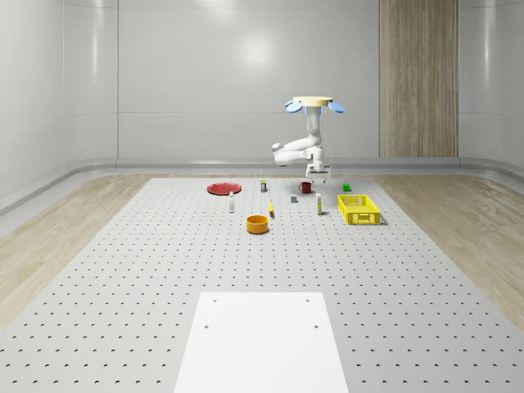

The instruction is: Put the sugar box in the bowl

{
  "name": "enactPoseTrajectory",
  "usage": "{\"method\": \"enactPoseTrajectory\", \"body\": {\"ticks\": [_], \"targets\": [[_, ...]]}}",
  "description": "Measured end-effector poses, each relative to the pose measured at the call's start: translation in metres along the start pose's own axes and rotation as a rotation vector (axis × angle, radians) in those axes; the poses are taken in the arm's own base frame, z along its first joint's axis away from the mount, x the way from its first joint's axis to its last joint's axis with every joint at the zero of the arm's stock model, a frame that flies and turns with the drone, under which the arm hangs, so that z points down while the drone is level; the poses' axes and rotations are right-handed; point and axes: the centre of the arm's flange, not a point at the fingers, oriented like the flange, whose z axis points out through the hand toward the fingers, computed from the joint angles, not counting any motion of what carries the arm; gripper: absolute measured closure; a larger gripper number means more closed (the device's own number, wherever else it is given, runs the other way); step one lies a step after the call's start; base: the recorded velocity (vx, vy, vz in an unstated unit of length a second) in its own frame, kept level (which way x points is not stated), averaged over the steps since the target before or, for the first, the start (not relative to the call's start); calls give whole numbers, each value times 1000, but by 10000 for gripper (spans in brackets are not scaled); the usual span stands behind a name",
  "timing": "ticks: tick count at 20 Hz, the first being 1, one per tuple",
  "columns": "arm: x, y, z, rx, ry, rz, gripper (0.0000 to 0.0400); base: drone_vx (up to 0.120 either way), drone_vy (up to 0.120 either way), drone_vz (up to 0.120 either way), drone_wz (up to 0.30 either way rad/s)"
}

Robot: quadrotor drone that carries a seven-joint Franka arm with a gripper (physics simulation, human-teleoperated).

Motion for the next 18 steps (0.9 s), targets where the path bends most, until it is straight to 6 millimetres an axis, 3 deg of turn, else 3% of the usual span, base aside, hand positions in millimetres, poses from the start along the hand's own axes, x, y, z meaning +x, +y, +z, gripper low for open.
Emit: {"method": "enactPoseTrajectory", "body": {"ticks": [2, 6, 10, 16, 18], "targets": [[0, 0, 0, 0, 0, 0, 0, 120, 0, 0, 0], [0, 0, 0, 0, 0, 0, 0, 120, 0, -120, 0], [0, 0, 0, 0, 0, 0, 0, 120, -90, 0, 0], [0, 0, 0, 0, 0, 0, 0, 120, 0, 0, 0], [0, 0, 1, 0, 0, 0, 0, 0, 0, 0, 0]]}}
